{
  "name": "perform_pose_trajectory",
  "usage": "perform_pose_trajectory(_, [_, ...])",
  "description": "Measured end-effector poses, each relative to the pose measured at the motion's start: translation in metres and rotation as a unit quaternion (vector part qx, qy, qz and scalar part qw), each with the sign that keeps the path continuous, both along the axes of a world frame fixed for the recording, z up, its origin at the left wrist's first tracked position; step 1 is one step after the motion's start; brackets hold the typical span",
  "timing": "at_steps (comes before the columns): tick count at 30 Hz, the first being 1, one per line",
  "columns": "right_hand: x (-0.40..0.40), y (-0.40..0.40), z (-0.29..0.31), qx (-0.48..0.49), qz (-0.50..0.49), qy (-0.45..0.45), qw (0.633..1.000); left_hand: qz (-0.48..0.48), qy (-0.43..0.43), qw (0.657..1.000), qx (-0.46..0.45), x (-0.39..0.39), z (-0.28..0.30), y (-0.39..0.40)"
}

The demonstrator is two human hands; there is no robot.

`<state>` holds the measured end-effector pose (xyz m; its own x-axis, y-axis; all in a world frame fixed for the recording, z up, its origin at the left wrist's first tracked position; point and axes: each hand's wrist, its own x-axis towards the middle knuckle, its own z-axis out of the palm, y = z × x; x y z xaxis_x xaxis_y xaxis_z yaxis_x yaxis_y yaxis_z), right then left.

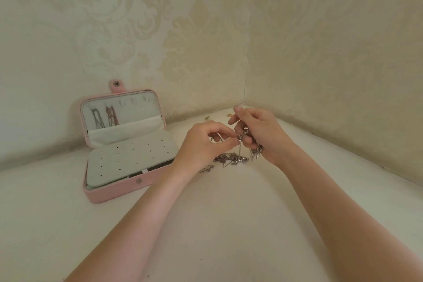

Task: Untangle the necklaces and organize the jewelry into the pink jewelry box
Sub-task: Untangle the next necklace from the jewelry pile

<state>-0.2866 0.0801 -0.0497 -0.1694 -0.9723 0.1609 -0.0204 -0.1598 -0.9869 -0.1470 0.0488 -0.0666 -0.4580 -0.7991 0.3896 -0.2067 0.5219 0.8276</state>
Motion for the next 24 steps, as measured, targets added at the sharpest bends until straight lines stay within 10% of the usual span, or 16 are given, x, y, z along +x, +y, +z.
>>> perform_pose_trajectory(24, [0.0023, -0.0006, -0.0019, 0.021, 0.004, -0.056, 0.998, 0.082, -0.039, 0.987, -0.133, 0.0003, 0.0012, 0.0041])
